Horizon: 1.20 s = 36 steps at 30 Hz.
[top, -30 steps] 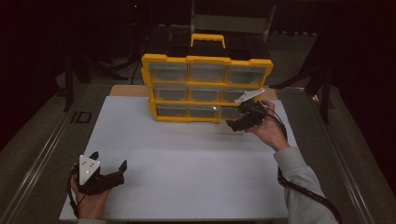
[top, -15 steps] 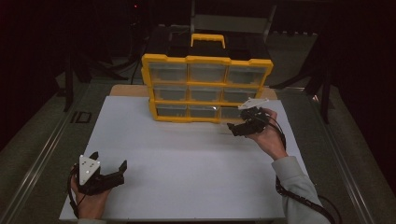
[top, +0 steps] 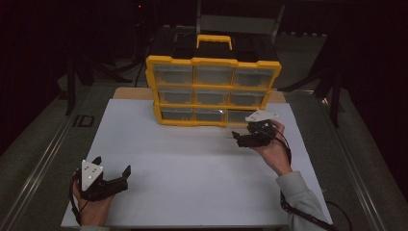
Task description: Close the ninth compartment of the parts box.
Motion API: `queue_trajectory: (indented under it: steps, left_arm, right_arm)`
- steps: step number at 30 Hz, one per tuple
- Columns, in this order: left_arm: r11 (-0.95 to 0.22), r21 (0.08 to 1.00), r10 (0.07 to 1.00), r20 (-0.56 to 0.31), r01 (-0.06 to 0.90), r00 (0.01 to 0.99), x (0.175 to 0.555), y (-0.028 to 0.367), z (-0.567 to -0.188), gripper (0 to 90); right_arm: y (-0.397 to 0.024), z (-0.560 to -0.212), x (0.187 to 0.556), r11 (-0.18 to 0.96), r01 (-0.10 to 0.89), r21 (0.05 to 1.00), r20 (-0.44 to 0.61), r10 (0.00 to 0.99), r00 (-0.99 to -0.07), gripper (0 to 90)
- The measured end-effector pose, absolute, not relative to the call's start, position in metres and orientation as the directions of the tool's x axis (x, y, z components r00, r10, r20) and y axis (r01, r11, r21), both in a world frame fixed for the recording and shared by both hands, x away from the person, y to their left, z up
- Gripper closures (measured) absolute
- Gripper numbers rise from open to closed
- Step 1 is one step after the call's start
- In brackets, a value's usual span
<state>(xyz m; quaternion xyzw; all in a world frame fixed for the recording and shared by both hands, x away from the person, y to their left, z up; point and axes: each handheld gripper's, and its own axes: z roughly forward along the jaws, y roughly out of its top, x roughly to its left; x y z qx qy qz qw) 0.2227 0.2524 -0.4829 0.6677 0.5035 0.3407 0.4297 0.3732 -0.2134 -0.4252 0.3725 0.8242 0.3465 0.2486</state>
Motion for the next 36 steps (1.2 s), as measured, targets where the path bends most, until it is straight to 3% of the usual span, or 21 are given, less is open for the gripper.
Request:
queue_trajectory:
  steps: [10,17,18,19,20,21,22,23,26,36]
  left_arm:
    - [-0.124,0.916,0.965,0.022,0.382,0.261,0.222,0.252,-0.483,0.3]
    - [-0.122,0.916,0.966,0.021,0.383,0.258,0.222,0.252,-0.483,0.3]
    - [-0.122,0.916,0.966,0.02,0.383,0.258,0.222,0.252,-0.483,0.3]
    - [-0.122,0.916,0.966,0.02,0.383,0.259,0.222,0.252,-0.483,0.3]
    - [-0.123,0.916,0.966,0.021,0.382,0.259,0.222,0.252,-0.483,0.3]
    - [-0.123,0.916,0.966,0.021,0.382,0.259,0.222,0.252,-0.483,0.3]
    - [-0.123,0.916,0.966,0.021,0.382,0.259,0.222,0.252,-0.483,0.3]
    - [-0.122,0.916,0.966,0.021,0.382,0.258,0.222,0.252,-0.483,0.3]
    - [-0.122,0.916,0.966,0.021,0.382,0.258,0.222,0.252,-0.483,0.3]
    - [-0.122,0.916,0.966,0.021,0.382,0.258,0.222,0.252,-0.483,0.3]
  right_arm:
    - [-0.22,-0.432,0.356,0.427,0.451,0.784,-0.093,0.799,-0.594,24.1]
    - [-0.225,-0.436,0.344,0.402,0.449,0.798,-0.074,0.805,-0.589,37.1]
    - [-0.226,-0.437,0.342,0.398,0.445,0.802,-0.076,0.807,-0.585,41.1]
    - [-0.227,-0.438,0.339,0.393,0.452,0.801,-0.079,0.817,-0.57,52.3]
    - [-0.227,-0.438,0.339,0.393,0.452,0.801,-0.079,0.817,-0.57,52.3]
    - [-0.229,-0.441,0.338,0.386,0.459,0.8,-0.077,0.825,-0.56,67.5]
    - [-0.229,-0.441,0.338,0.386,0.459,0.8,-0.077,0.825,-0.56,67.5]
    - [-0.231,-0.444,0.339,0.375,0.464,0.803,-0.068,0.83,-0.554,82.4]
    - [-0.232,-0.448,0.34,0.372,0.465,0.803,-0.074,0.837,-0.542,89.7]
    - [-0.23,-0.465,0.348,0.372,0.487,0.79,-0.093,0.858,-0.505,89.8]
